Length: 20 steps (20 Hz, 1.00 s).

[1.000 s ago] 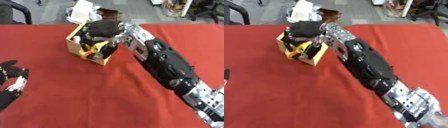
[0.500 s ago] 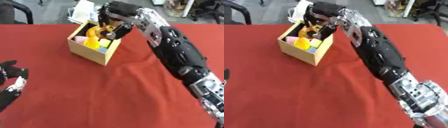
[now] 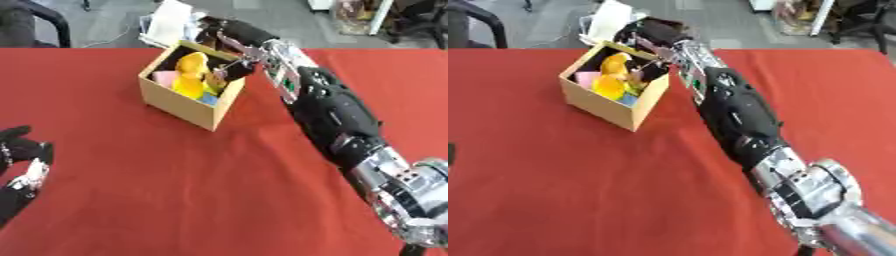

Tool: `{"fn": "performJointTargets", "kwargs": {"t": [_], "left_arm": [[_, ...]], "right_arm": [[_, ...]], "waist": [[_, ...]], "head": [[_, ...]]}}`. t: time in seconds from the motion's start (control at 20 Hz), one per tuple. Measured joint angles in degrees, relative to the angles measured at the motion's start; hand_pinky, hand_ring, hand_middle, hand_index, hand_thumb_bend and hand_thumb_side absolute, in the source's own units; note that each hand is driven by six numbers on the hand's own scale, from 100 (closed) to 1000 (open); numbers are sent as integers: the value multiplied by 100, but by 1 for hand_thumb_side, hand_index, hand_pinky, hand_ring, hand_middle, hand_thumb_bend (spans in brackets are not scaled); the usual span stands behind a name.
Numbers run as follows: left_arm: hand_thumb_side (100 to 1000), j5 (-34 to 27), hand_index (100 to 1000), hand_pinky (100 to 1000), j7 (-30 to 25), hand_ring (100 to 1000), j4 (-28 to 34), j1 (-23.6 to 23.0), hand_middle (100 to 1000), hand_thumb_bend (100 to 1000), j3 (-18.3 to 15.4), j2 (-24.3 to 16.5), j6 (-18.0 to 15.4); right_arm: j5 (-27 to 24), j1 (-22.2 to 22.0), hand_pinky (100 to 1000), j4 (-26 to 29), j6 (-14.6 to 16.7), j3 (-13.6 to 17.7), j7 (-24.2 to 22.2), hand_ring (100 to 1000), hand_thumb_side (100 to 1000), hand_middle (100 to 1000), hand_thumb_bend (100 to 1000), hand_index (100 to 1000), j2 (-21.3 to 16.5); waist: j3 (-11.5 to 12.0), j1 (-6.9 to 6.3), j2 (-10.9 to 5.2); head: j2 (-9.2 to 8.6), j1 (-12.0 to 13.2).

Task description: Pick up objects on the table and place them in the box.

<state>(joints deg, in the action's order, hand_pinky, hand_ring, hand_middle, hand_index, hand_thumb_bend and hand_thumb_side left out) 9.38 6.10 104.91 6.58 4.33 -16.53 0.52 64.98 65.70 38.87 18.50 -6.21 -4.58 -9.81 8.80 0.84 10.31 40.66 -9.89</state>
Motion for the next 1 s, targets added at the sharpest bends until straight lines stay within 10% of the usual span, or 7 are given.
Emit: {"fn": "performJointTargets", "kwargs": {"t": [0.55, 1.0], "left_arm": [[463, 5, 775, 712, 50, 558, -5, -10, 559, 399, -25, 0, -1], [451, 46, 792, 717, 149, 573, -19, 19, 577, 403, -77, 22, -48]], "right_arm": [[-41, -61, 741, 868, 619, 5, 670, 702, 100, 813, 100, 910, -279], [-902, -1174, 693, 2286, 1011, 47, 1334, 655, 100, 788, 100, 1000, -971]], "waist": [[-281, 1, 0], [-542, 2, 0]], "head": [[1, 202], [4, 471]]}}
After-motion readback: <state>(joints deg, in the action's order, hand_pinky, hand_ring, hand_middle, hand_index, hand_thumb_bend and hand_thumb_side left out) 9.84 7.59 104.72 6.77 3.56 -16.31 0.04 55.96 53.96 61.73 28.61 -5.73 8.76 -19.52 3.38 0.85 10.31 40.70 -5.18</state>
